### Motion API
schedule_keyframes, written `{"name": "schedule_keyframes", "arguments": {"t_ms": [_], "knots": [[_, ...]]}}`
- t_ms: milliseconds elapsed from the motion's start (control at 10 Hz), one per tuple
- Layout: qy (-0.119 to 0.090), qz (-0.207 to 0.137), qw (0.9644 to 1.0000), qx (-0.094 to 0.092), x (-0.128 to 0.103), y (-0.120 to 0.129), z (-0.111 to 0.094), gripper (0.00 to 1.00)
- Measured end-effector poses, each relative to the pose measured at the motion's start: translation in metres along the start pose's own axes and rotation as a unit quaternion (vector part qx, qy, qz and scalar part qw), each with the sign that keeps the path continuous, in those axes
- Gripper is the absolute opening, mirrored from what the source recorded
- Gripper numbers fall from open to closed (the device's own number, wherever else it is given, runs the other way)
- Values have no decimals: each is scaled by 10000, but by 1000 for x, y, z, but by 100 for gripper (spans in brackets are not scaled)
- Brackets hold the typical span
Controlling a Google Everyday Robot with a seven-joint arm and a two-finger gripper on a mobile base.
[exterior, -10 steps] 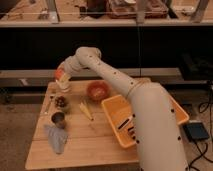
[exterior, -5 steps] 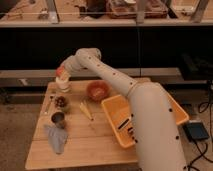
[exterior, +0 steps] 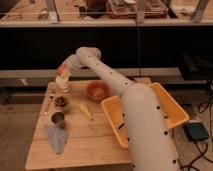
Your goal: Place apple in paper cup
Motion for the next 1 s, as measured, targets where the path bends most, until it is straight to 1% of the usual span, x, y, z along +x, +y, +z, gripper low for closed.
{"name": "schedule_keyframes", "arguments": {"t_ms": [200, 300, 400, 800, 900, 1000], "knots": [[-17, 87, 9999, -52, 8, 1, 9, 21], [-32, 112, 9999, -64, 7, 0, 14, 22], [-42, 129, 9999, -72, 7, -1, 17, 27], [-44, 162, 9998, -61, 4, -3, 29, 67], [-3, 187, 9998, -56, 4, -3, 32, 76], [36, 207, 9998, -43, 4, -2, 35, 80]]}}
